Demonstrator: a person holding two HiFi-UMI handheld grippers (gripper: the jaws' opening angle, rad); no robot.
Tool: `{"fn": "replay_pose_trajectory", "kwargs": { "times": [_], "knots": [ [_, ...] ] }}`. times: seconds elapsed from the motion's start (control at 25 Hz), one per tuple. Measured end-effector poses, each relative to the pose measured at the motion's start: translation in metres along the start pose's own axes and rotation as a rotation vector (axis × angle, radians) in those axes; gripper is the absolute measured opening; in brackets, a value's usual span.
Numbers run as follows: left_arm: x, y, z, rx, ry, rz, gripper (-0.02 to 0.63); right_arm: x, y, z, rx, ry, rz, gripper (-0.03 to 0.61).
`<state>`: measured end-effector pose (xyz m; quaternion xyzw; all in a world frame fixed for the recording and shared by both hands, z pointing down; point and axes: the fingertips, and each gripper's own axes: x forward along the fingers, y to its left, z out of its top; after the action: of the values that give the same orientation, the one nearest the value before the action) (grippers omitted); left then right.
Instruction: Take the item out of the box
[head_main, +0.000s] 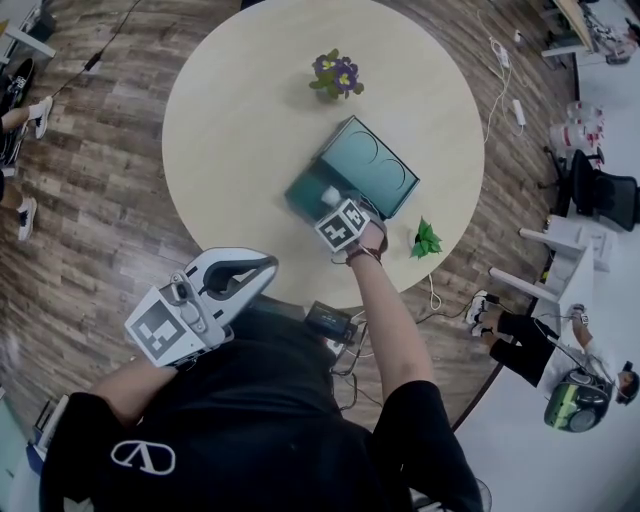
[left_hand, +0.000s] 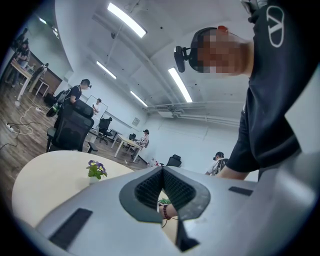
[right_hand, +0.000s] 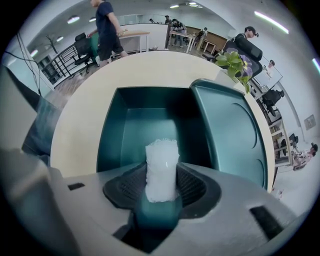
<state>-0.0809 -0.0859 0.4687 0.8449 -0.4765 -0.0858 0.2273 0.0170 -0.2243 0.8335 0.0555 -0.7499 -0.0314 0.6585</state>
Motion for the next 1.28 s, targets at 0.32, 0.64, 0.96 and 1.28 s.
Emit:
{"fn": "replay_pose_trajectory", "kwargs": {
  "times": [0.32,0.64,0.96,1.28],
  "knots": [
    [0.001,-0.003,-0.002,0.000,0.006,-0.008,0.005,0.002,0.000,-0.001,-0.004,0.021,-0.014,0.181],
    [0.000,-0.002,-0.002,0.000,0.006,-0.007,0.005,0.001,-0.001,-0.001,-0.007,0.013,-0.019,0.181],
    [0.004,-0.009,0.006,0.018,0.006,-0.026,0.005,-0.034,-0.006,-0.001,0.026,-0.055,-0.060,0.179],
    [0.025,-0.022,0.025,0.054,-0.014,-0.081,0.006,-0.129,-0.030,0.012,0.112,-0.248,-0.168,0.179]
  ]
}}
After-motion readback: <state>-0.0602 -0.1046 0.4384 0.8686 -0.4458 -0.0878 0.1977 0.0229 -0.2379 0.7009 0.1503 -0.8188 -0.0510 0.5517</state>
